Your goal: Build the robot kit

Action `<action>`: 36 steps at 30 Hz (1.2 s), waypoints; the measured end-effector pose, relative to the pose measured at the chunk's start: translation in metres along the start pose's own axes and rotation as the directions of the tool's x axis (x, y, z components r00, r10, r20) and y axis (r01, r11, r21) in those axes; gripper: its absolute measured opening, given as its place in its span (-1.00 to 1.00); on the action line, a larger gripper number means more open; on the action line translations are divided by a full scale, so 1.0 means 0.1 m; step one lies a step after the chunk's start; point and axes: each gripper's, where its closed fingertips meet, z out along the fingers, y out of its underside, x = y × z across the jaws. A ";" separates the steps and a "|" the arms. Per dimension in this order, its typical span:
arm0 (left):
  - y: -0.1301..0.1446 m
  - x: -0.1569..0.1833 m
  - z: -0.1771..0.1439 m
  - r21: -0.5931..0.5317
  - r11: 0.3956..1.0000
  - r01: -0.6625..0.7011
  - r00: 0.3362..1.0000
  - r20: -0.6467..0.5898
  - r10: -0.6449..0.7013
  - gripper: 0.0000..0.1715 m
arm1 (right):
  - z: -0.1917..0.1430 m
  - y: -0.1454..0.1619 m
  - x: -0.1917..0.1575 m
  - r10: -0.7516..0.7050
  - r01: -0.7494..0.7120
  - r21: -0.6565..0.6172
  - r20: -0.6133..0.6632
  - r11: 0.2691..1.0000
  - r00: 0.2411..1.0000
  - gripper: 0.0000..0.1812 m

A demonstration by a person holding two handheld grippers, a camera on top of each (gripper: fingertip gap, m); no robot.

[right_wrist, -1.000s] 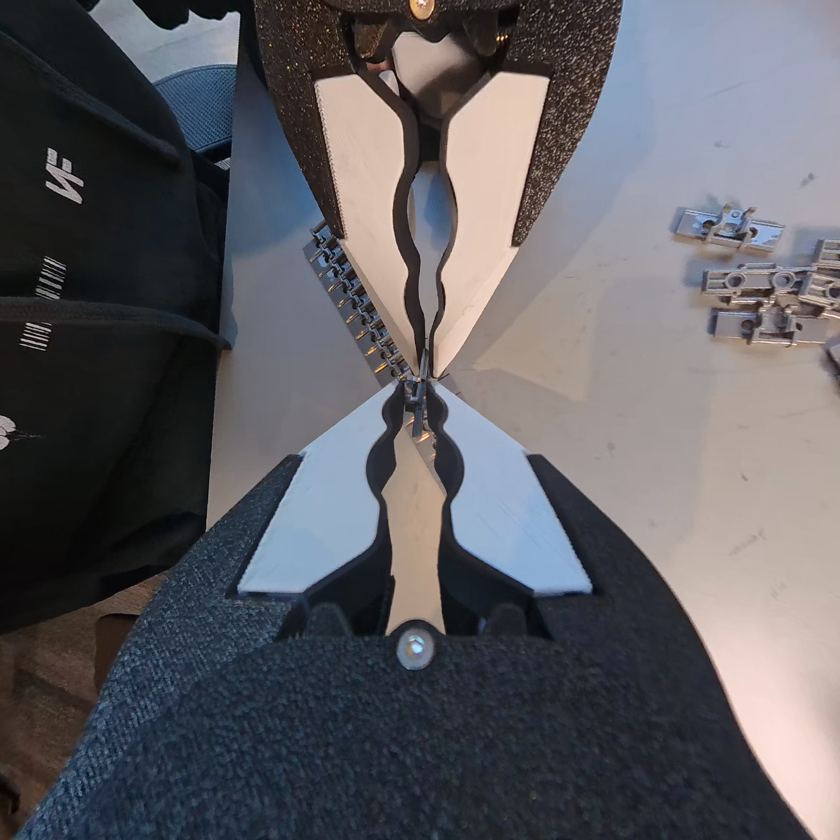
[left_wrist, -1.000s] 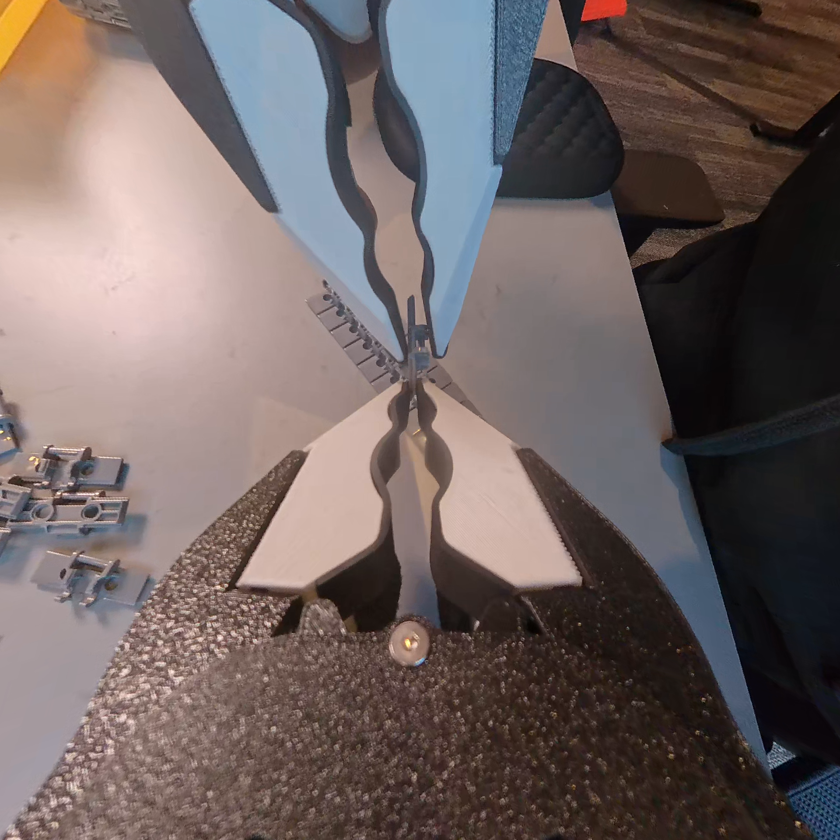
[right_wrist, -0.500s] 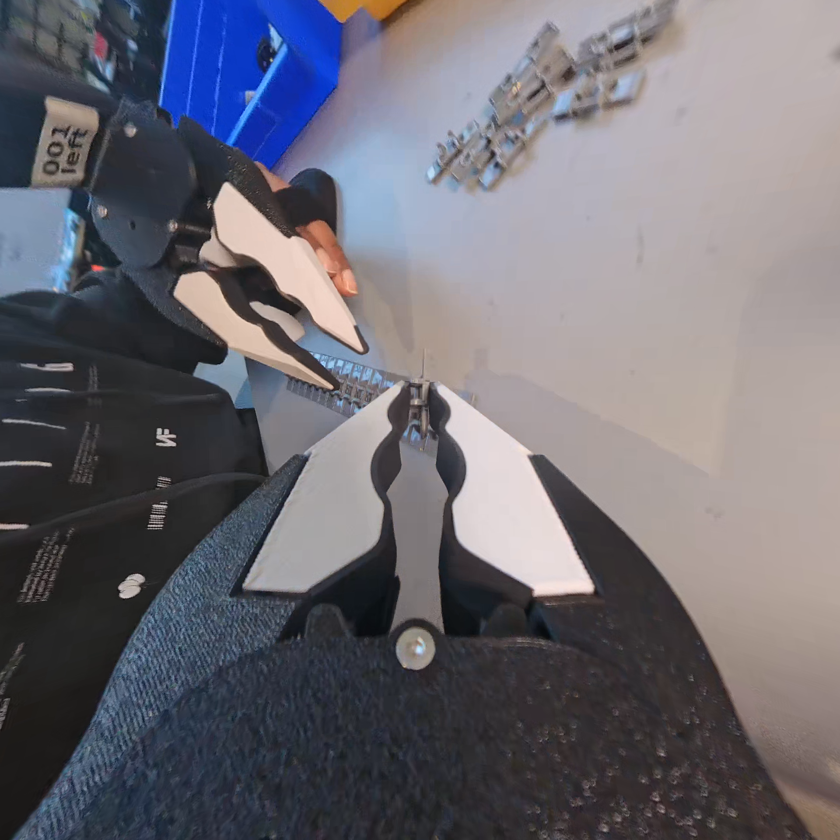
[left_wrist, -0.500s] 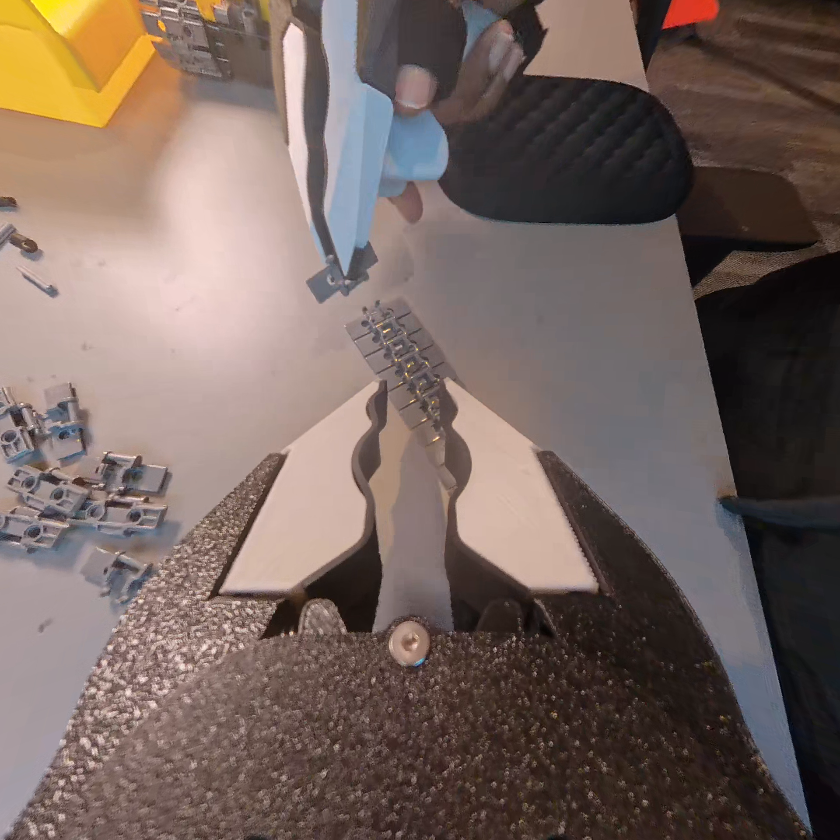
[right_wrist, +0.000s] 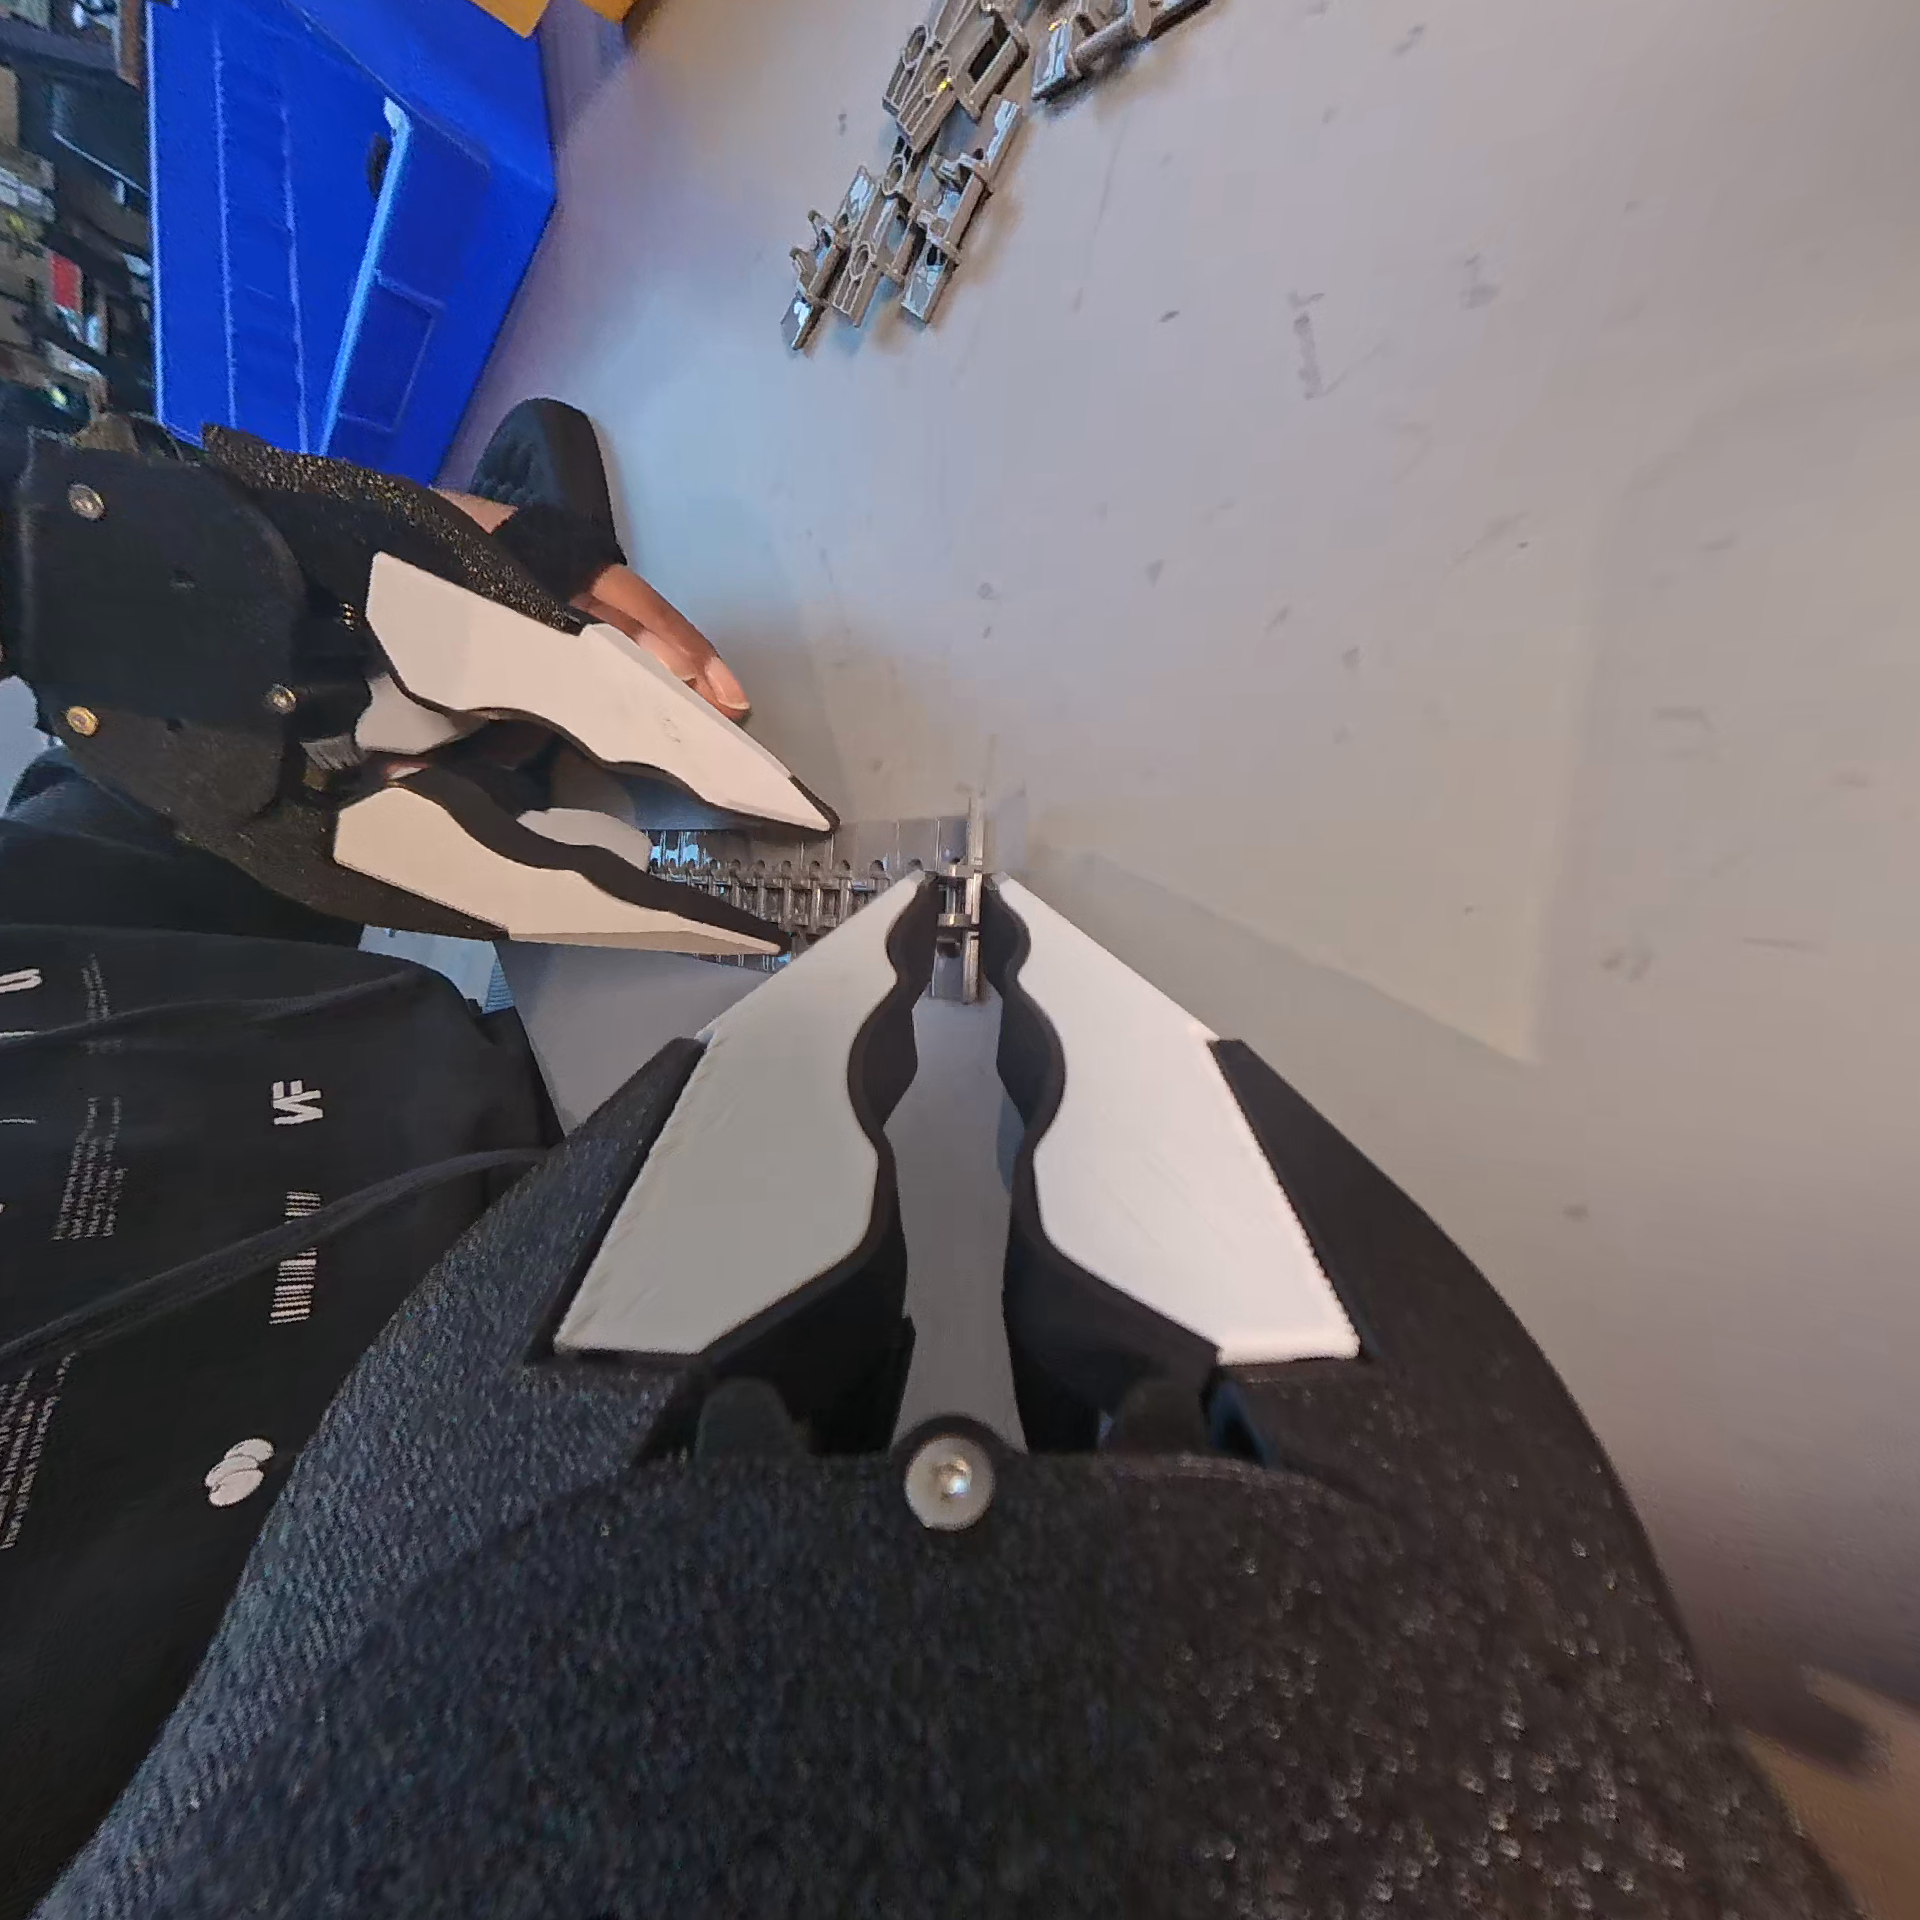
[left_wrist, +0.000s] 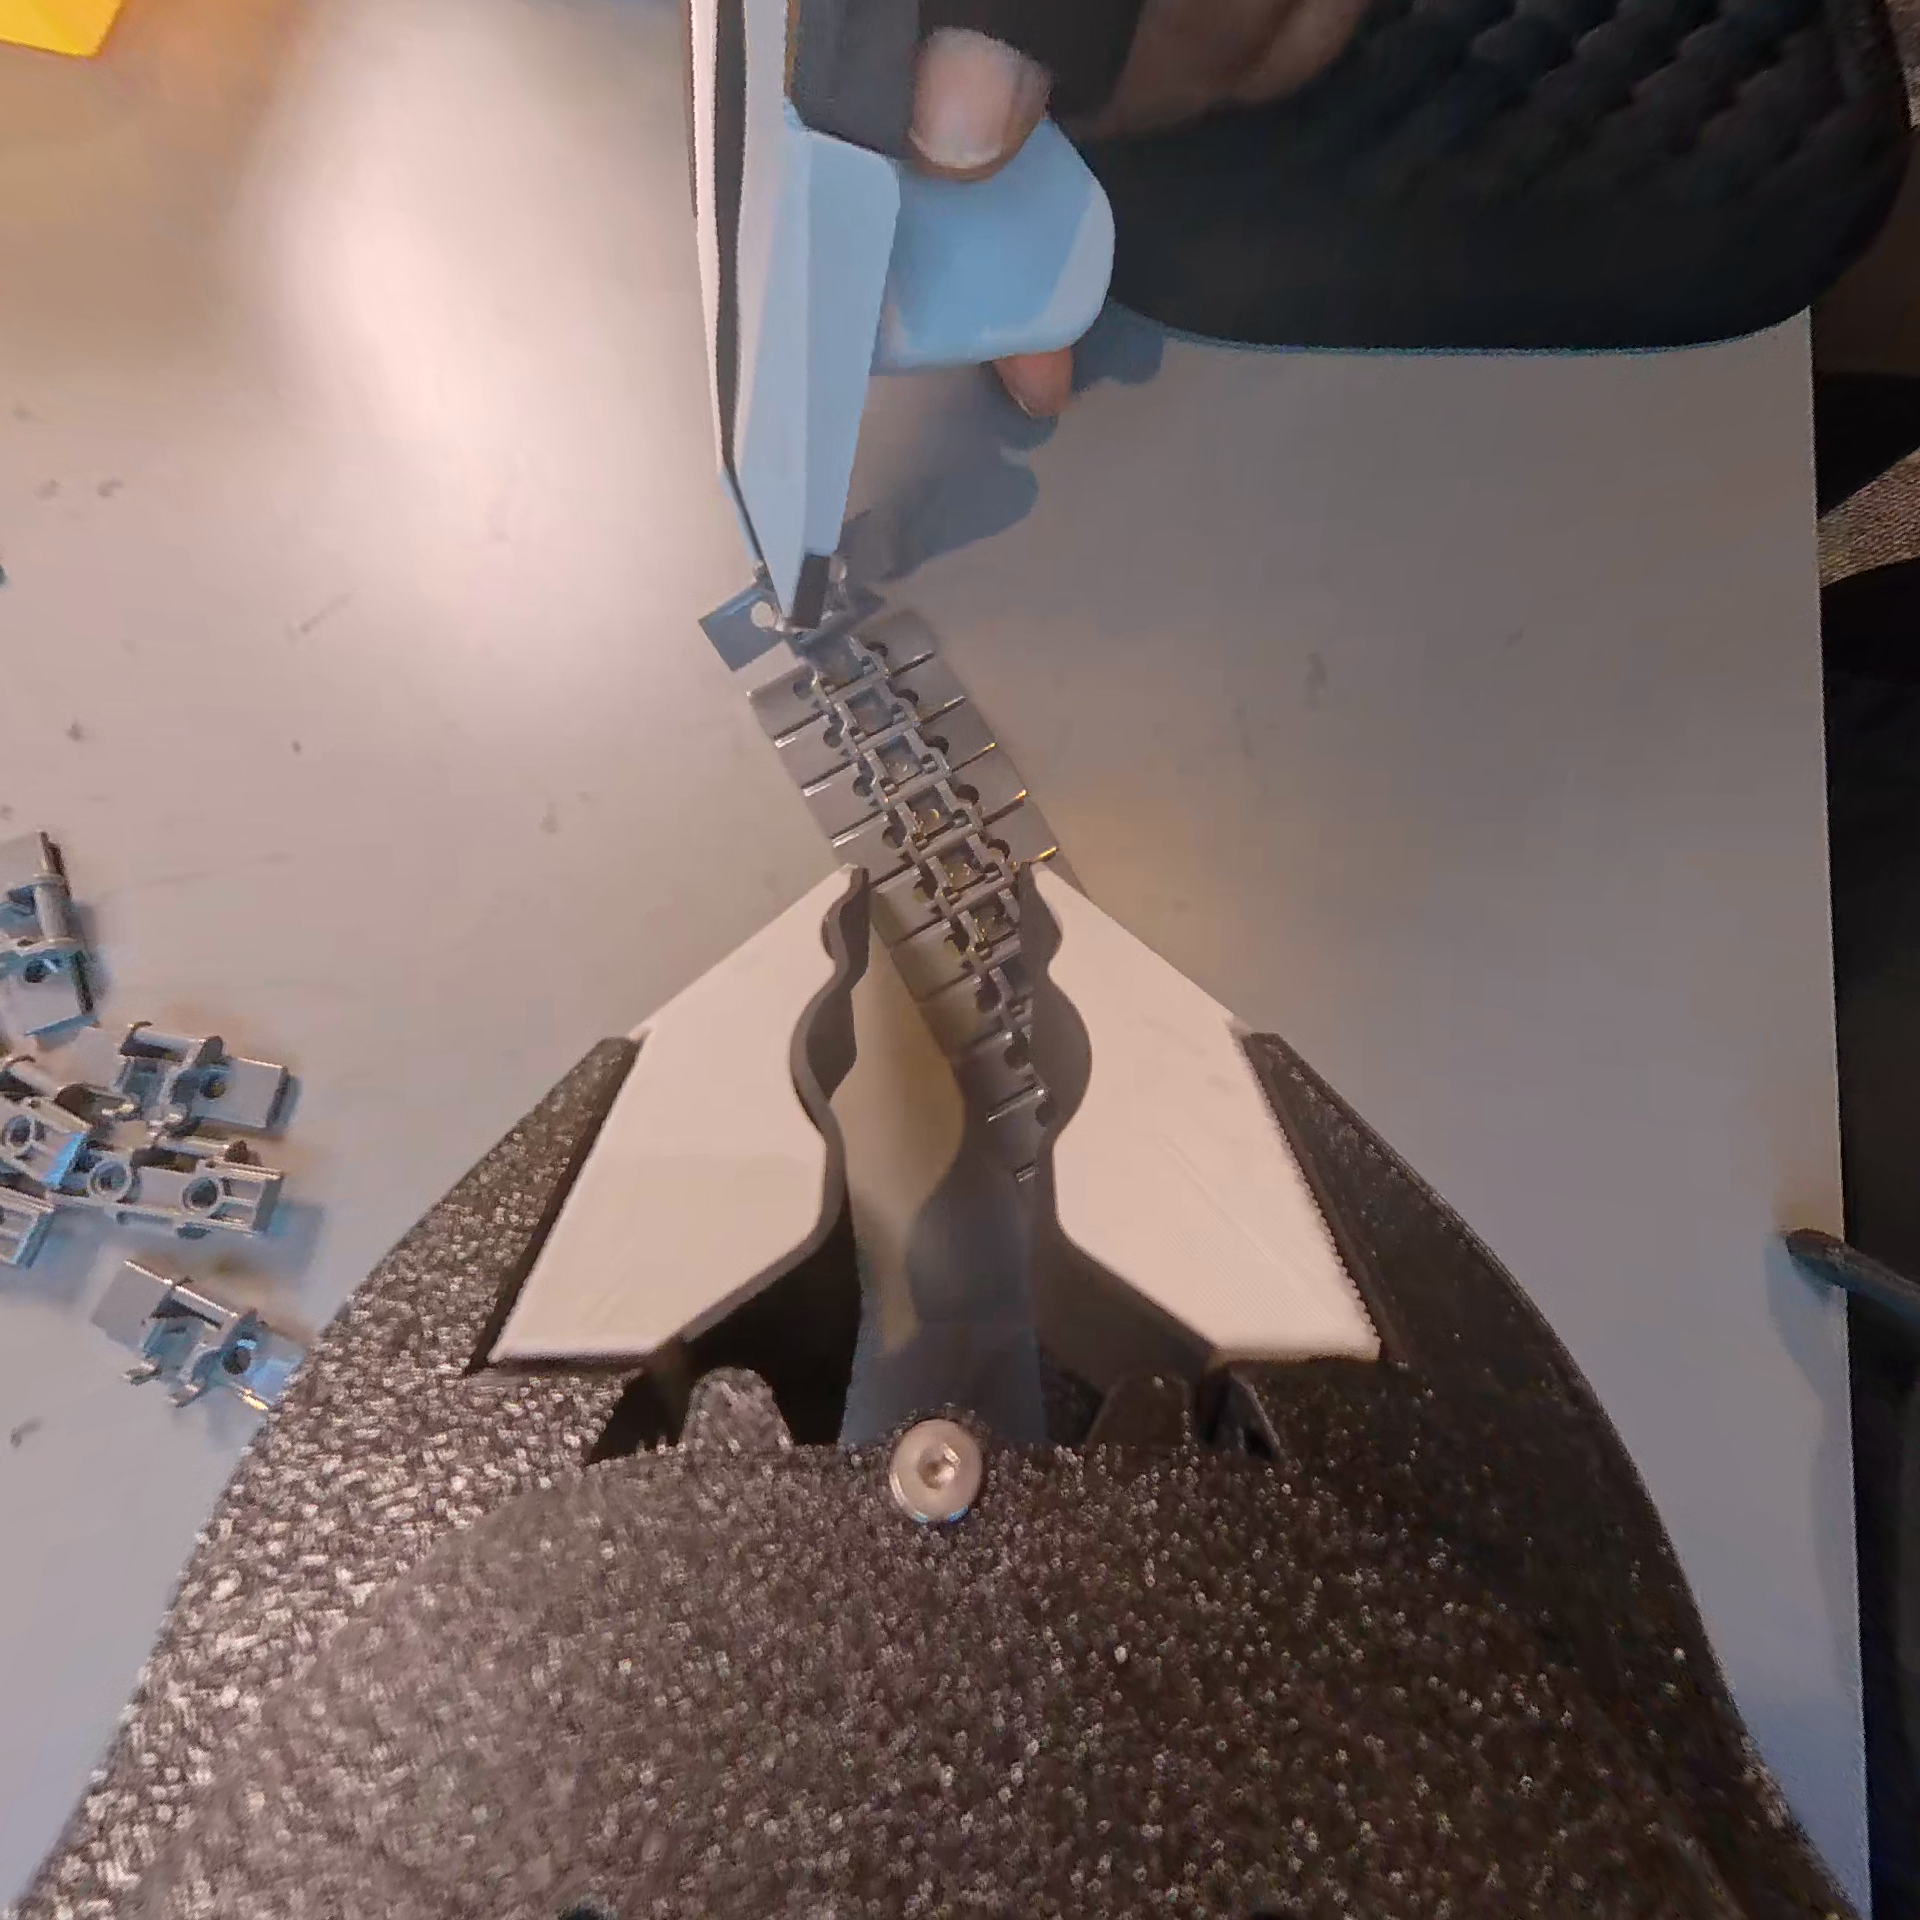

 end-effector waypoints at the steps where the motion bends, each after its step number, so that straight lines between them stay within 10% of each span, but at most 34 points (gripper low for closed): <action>1: 0.00 0.00 0.00 0.000 1.000 0.003 1.000 0.002 -0.003 -0.68 | 0.01 0.00 -0.01 0.010 -0.010 0.001 0.004 1.000 1.000 -0.92; 36: 0.00 0.01 0.01 0.004 0.998 0.059 0.996 0.059 -0.059 -0.72 | 0.01 0.04 0.06 -0.183 0.191 0.012 -0.221 0.982 0.958 -0.90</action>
